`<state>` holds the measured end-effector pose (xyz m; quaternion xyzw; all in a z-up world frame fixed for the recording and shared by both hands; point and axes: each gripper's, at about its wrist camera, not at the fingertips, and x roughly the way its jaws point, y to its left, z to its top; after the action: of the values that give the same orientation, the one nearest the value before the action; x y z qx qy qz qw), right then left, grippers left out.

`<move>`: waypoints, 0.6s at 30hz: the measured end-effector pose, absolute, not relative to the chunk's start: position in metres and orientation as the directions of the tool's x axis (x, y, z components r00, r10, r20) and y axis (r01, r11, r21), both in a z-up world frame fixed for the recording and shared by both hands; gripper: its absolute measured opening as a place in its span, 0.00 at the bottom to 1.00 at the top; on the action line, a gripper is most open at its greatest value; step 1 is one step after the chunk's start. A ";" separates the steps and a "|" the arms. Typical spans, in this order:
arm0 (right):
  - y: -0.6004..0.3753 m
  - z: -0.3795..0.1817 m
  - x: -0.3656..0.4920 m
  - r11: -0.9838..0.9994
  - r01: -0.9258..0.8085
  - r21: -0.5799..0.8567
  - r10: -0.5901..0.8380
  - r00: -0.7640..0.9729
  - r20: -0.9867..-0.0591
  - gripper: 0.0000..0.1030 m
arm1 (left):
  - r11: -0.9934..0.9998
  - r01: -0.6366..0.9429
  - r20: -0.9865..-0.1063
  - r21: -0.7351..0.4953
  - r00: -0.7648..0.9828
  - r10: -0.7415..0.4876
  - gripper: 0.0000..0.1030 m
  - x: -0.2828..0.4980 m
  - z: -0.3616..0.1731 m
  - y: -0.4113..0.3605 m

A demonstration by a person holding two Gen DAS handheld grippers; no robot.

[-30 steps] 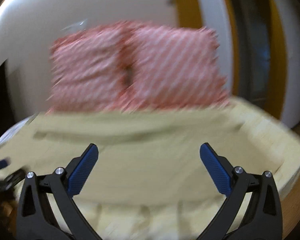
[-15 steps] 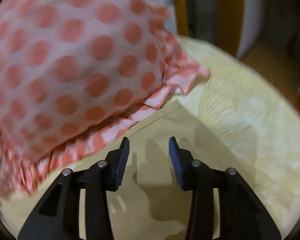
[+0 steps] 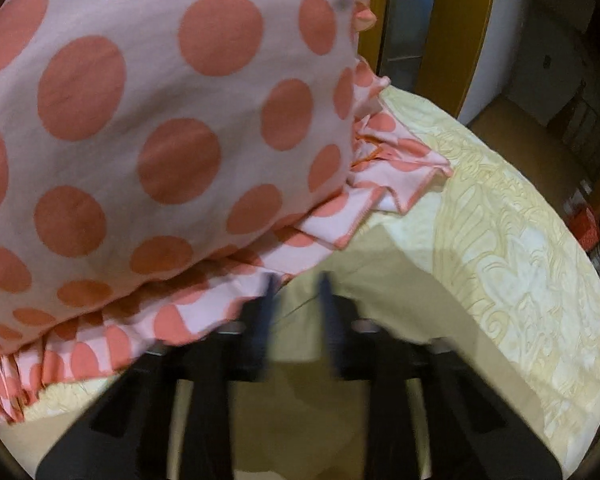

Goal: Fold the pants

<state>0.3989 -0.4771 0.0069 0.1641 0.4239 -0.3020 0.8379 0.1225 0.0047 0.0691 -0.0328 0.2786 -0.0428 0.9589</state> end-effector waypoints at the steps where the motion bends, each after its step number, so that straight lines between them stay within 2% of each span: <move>1: -0.479 0.006 0.392 0.769 0.637 0.057 -0.338 0.480 -0.810 0.04 | 0.994 0.060 -0.530 -0.091 0.842 -0.100 0.99 0.122 0.070 0.006; 4: -0.493 0.005 0.362 0.765 0.609 0.209 -0.251 0.580 -0.775 0.03 | 0.994 0.050 -0.528 -0.100 0.844 -0.095 0.99 0.119 0.072 0.010; 9: -0.485 0.024 0.268 0.789 0.495 0.364 -0.178 0.751 -0.636 0.03 | 0.993 0.039 -0.513 -0.115 0.853 -0.093 0.99 0.112 0.077 0.013; 15: -0.462 0.032 0.164 0.743 0.410 0.529 -0.041 0.817 -0.575 0.03 | 0.992 0.040 -0.508 -0.120 0.856 -0.096 0.99 0.102 0.086 0.014; 16: -0.464 0.021 0.154 0.717 0.398 0.572 -0.003 0.823 -0.568 0.05 | 0.992 0.040 -0.507 -0.118 0.857 -0.095 0.99 0.101 0.087 0.014; 18: -0.459 0.024 0.145 0.672 0.414 0.614 0.027 0.815 -0.579 0.24 | 0.993 0.039 -0.501 -0.112 0.861 -0.090 0.99 0.099 0.090 0.014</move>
<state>0.1449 -0.4594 0.0242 0.3894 0.2830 -0.1111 0.8694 0.0985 0.0144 0.0905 -0.0492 0.2618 -0.0335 0.9633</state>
